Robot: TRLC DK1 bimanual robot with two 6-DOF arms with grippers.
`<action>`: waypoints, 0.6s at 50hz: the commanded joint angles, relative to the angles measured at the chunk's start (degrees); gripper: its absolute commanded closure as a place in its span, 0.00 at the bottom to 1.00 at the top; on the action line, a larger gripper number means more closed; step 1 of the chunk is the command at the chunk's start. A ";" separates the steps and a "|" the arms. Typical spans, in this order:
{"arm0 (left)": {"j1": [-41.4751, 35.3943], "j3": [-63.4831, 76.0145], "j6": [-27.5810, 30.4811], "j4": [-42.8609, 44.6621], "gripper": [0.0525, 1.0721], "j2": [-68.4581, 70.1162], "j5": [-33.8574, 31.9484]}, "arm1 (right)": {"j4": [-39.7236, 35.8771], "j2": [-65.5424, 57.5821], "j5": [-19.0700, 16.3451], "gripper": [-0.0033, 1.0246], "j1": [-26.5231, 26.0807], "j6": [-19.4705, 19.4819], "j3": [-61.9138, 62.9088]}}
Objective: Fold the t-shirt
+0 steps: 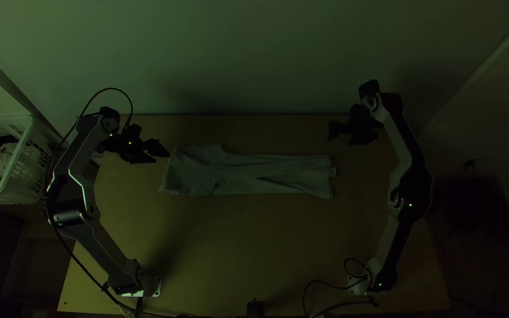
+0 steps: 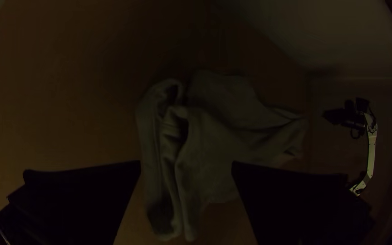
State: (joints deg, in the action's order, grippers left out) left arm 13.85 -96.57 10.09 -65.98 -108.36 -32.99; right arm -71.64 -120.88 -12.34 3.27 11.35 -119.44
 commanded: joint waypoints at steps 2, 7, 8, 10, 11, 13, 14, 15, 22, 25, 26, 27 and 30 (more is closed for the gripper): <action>3.12 4.64 1.34 0.76 0.04 2.80 -4.54 | -0.87 5.13 -0.67 0.04 -0.63 1.65 -0.45; 4.79 7.63 3.36 1.02 0.04 3.41 -7.52 | -1.05 6.97 -0.67 0.04 -0.72 1.65 0.43; 4.96 8.16 3.89 1.02 0.04 3.41 -7.70 | -1.05 7.33 -0.67 0.04 -0.63 1.65 0.70; 5.31 9.30 4.24 1.38 0.04 3.33 -7.70 | -1.05 8.03 -0.67 0.04 -0.54 1.65 0.96; 5.49 9.83 4.41 1.55 0.04 3.24 -7.70 | -1.05 8.29 -0.67 0.04 -0.46 1.65 1.05; 5.75 11.06 5.12 2.25 0.04 3.24 -7.88 | -1.05 9.00 -0.67 0.04 -0.37 1.65 1.31; 5.84 11.76 5.47 2.52 0.04 3.24 -8.32 | -1.05 9.26 -0.67 0.04 -0.28 1.65 1.40; 6.10 12.46 5.91 2.87 0.04 3.24 -8.93 | -1.05 9.52 -0.67 0.04 -0.28 1.65 1.40; 6.98 15.36 8.63 3.05 0.04 1.39 -13.94 | -1.05 10.75 -0.67 0.04 0.16 1.65 1.93; 7.16 15.72 9.16 3.05 0.04 -0.28 -14.91 | -1.14 11.10 -0.67 0.04 0.51 1.57 2.28; 7.25 15.72 9.16 3.05 0.04 -0.89 -15.17 | -1.14 11.19 -0.67 0.04 0.69 1.57 2.45; 7.25 15.72 9.16 3.05 0.04 -1.60 -15.17 | -1.14 11.46 -0.67 0.04 0.86 1.57 2.72; 7.16 15.80 9.34 3.13 0.04 -3.09 -15.96 | -1.05 11.98 -0.67 0.04 1.21 1.57 3.25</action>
State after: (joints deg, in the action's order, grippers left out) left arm 20.62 -82.54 17.65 -62.59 -108.27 -47.29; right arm -72.05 -110.93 -12.53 3.40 11.99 -118.17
